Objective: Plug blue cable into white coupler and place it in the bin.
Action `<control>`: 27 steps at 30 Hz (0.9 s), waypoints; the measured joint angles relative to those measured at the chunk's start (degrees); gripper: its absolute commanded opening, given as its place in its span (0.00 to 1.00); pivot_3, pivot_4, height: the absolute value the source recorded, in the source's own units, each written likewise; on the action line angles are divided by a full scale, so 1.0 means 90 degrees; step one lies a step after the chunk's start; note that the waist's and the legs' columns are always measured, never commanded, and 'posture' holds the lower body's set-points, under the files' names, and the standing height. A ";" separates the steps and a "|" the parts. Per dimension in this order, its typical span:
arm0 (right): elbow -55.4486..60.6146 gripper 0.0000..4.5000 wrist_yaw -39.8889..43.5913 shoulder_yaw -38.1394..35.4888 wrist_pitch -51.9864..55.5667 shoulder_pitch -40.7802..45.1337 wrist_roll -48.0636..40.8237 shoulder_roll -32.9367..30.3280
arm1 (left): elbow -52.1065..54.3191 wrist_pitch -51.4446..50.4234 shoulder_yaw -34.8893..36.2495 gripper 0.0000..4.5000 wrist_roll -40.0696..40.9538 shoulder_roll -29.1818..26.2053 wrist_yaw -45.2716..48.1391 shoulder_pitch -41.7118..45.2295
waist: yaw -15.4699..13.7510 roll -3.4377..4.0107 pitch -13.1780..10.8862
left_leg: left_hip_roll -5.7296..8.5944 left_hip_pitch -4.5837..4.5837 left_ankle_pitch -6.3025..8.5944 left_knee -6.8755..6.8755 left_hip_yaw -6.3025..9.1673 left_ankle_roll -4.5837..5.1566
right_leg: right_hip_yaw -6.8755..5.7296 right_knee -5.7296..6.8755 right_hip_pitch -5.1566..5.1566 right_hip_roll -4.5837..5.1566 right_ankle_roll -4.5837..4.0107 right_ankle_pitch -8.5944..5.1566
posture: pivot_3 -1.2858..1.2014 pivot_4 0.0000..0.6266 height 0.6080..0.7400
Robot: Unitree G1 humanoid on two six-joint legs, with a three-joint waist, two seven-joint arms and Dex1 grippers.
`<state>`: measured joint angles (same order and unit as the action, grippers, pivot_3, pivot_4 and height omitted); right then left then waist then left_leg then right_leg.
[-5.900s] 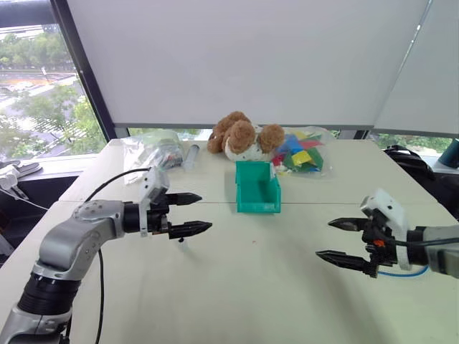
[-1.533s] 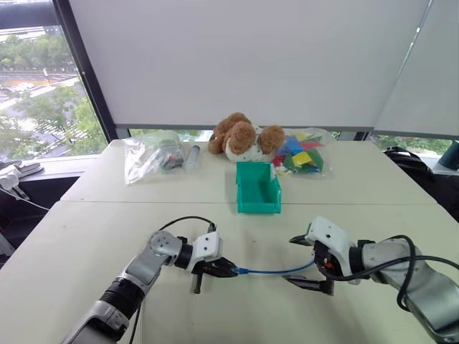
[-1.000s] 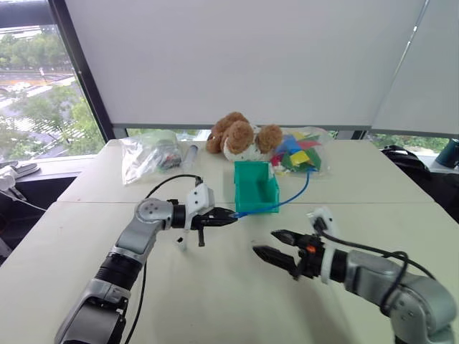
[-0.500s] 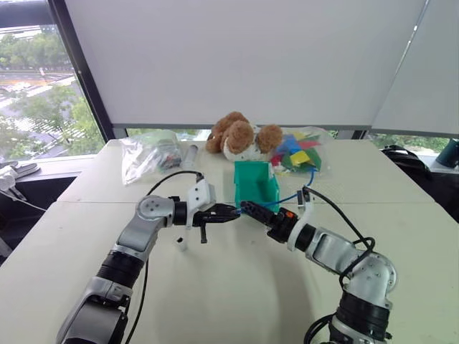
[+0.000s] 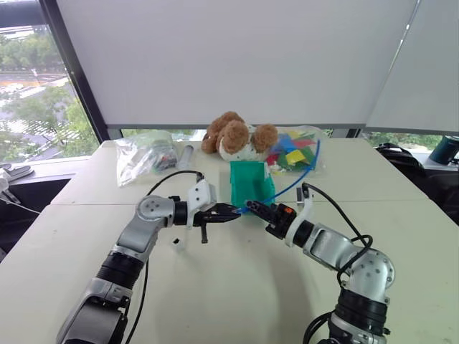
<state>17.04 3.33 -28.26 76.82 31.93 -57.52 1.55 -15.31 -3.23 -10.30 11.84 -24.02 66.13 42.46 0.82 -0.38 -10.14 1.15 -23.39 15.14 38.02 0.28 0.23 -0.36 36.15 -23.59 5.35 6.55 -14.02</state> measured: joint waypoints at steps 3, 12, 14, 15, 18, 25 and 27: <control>-0.0012 0.01 -0.0057 0.0053 -0.0037 -0.0005 -0.0056 -0.0042 | 0.0000 0.0000 0.0000 0.00 -0.0002 -0.0001 -0.0008 -0.0002 | -0.0001 0.0000 0.0000 | 0.0000 0.0000 0.0000 0.0000 0.0000 0.0000 | 0.0000 -0.0001 0.0000 0.0000 0.0000 0.0000 | 0.52 0.24 1.00; -0.0049 0.01 -0.0267 0.0277 -0.0106 -0.0017 -0.0266 -0.0172 | 0.0113 -0.0025 0.0011 0.00 0.0012 -0.0075 -0.0033 -0.0142 | 0.0001 0.0000 0.0000 | -0.0001 0.0000 0.0000 -0.0001 0.0000 0.0000 | 0.0001 -0.0001 -0.0001 0.0000 0.0000 0.0000 | 0.52 0.24 1.00; -0.0050 0.01 -0.0292 0.0315 -0.0124 -0.0021 -0.0294 -0.0198 | 0.0124 -0.0025 0.0012 0.00 0.0010 -0.0087 -0.0045 -0.0144 | -0.0005 0.0000 0.0000 | -0.0001 0.0000 0.0000 -0.0001 0.0000 0.0000 | 0.0001 -0.0002 0.0000 0.0001 0.0000 0.0000 | 0.52 0.24 1.00; -0.0050 0.01 -0.0297 0.0332 -0.0137 -0.0036 -0.0321 -0.0216 | 0.0144 -0.0025 0.0012 0.00 0.0008 -0.0088 -0.0046 -0.0146 | -0.0006 0.0000 0.0000 | 0.0000 -0.0001 0.0000 -0.0001 0.0000 0.0000 | 0.0001 -0.0003 0.0000 0.0001 0.0000 0.0000 | 0.52 0.24 1.00; -0.0049 0.01 -0.0299 0.0405 -0.0211 -0.0151 -0.0414 -0.0243 | 0.0167 -0.0025 -0.0001 0.00 0.0002 -0.0086 -0.0039 -0.0181 | -0.0002 0.0000 0.0000 | 0.0000 -0.0001 0.0000 -0.0002 0.0000 0.0000 | 0.0001 -0.0003 0.0000 0.0001 0.0000 0.0000 | 0.52 0.24 1.00; -0.0049 0.01 -0.0317 0.0616 -0.0431 -0.0285 -0.0502 -0.0351 | 0.0167 -0.0029 -0.0010 0.00 -0.0006 -0.0083 -0.0035 -0.0210 | 0.0001 0.0000 0.0000 | -0.0001 -0.0001 0.0000 -0.0003 0.0000 0.0000 | 0.0001 -0.0003 -0.0001 0.0000 0.0000 0.0000 | 0.52 0.24 1.00; -0.0049 0.01 -0.0327 0.0649 -0.0483 -0.0298 -0.0517 -0.0372 | 0.0167 -0.0035 -0.0008 0.00 -0.0004 -0.0082 -0.0036 -0.0210 | -0.0002 0.0001 0.0000 | -0.0001 -0.0001 0.0000 -0.0003 0.0000 0.0000 | 0.0001 -0.0004 -0.0001 0.0001 0.0000 0.0000 | 0.52 0.24 1.00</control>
<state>16.60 0.39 -22.42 72.48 29.25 -62.17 -1.80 -13.81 -3.54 -10.38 11.81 -24.76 65.80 40.56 0.80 -0.38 -10.15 1.15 -23.40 15.14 38.00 0.28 0.23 -0.36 36.12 -23.60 5.36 6.55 -14.03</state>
